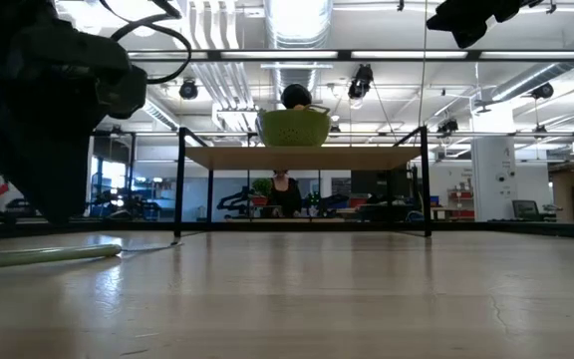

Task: Pick & Place Fruit
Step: Put the green knife on the shelf to the left of the green colander

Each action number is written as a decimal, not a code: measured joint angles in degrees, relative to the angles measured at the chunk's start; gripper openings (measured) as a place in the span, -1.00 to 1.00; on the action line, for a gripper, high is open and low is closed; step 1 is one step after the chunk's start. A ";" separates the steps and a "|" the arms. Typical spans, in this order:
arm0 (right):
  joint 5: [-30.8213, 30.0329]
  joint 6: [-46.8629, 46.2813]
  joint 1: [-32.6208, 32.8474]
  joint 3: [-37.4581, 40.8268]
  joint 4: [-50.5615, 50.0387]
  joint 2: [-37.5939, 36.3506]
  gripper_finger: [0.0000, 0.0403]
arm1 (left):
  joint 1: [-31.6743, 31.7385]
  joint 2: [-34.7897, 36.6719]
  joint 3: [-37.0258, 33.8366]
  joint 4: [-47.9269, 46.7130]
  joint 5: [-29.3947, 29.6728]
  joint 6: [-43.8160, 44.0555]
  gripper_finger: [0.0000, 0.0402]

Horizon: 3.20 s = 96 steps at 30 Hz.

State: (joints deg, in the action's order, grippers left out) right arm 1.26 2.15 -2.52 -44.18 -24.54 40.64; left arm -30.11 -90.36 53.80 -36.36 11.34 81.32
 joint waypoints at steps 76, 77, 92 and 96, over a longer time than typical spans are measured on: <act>12.81 2.35 4.28 -1.72 26.89 41.87 -0.40 | 1.93 -6.53 -0.63 8.99 4.83 -17.43 -0.85; 12.81 2.49 4.28 -2.49 26.91 43.07 -0.39 | 2.17 -6.55 -0.65 9.42 4.89 -18.18 -0.85; 14.27 2.56 4.74 -11.30 26.85 57.97 -0.20 | 6.07 -6.70 -0.70 14.21 5.11 -25.97 -0.85; 14.29 2.92 4.94 -13.33 26.97 61.32 -0.16 | 6.82 -6.74 -0.70 15.93 5.15 -27.96 -0.85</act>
State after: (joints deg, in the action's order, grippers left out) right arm 15.55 5.06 2.42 -57.52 2.43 101.97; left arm -23.29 -97.10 53.10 -20.42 16.49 53.36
